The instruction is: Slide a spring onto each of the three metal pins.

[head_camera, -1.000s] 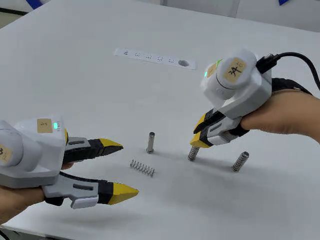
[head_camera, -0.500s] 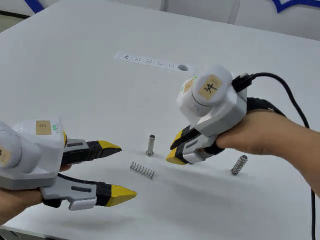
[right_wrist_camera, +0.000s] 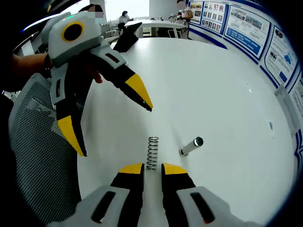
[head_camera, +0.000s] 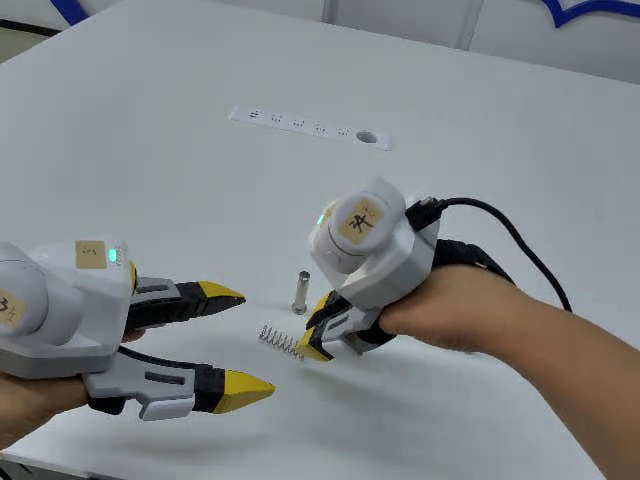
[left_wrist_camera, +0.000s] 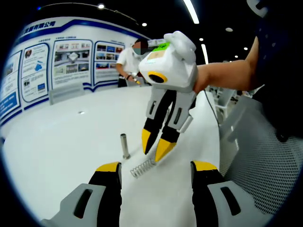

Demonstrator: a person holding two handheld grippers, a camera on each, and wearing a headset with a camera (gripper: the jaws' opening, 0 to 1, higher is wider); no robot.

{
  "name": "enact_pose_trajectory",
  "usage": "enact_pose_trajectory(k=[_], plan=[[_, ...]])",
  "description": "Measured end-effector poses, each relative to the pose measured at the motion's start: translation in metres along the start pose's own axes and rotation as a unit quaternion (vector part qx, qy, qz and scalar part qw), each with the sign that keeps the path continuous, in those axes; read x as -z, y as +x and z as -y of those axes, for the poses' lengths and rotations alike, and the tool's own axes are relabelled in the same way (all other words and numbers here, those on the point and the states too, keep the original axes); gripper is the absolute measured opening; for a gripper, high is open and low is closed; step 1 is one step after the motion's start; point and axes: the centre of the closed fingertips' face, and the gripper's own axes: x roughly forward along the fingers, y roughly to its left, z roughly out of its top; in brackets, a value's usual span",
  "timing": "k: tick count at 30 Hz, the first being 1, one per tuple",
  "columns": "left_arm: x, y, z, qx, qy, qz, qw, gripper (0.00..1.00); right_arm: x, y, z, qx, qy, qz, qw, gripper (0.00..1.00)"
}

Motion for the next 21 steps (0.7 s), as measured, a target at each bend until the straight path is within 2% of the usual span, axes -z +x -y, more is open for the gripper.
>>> enact_pose_trajectory(k=[6,12,21], plan=[[0.001,-0.002,0.000,-0.002,-0.002,-0.002,1.0000,0.60,0.005,0.009,-0.001,0.003,0.012,-0.007,0.9999,0.15],[0.002,-0.003,-0.001,-0.005,-0.001,-0.004,1.0000,0.60,0.009,0.013,0.000,0.009,0.004,-0.018,0.9998,0.12],[0.002,-0.003,0.000,-0.004,0.003,-0.009,0.9999,0.60,0.009,0.006,-0.003,0.006,0.002,-0.015,0.9999,0.11]])
